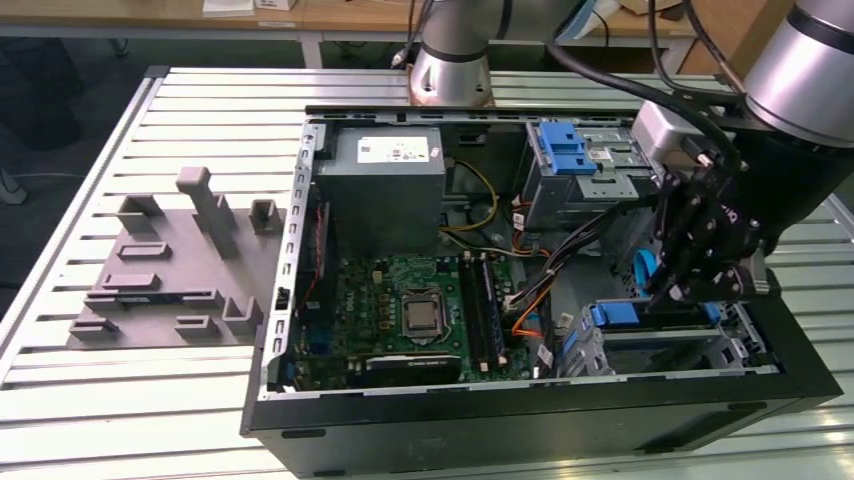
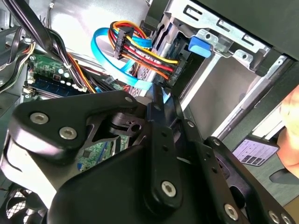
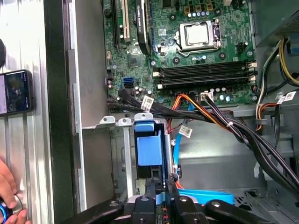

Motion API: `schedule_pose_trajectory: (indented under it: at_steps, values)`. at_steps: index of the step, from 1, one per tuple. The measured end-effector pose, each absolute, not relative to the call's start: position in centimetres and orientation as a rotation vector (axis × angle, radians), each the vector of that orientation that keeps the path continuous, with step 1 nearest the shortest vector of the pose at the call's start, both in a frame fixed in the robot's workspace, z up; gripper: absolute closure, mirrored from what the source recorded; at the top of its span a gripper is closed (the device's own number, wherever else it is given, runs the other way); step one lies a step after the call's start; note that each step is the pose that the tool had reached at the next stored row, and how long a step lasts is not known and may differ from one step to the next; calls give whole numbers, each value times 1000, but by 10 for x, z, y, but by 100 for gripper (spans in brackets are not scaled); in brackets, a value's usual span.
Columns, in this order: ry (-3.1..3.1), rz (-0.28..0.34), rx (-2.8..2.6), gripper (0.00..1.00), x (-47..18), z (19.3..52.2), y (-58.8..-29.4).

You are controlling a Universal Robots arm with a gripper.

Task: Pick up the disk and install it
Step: 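Insert the second disk wire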

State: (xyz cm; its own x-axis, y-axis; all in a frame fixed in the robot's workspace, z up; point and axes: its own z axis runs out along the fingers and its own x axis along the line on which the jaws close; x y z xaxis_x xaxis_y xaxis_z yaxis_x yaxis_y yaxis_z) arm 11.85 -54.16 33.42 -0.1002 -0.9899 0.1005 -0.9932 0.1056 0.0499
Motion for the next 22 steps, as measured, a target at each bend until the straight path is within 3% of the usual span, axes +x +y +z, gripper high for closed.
schedule_pose_trajectory:
  at_steps: [13,15,18,22]
  values:
    - [-2251,42,2030,76,119,336,-542]
    - [-2251,42,2030,78,119,336,-542]
    - [-2251,41,2030,89,119,336,-542]
    - [-2251,41,2030,89,120,336,-542]
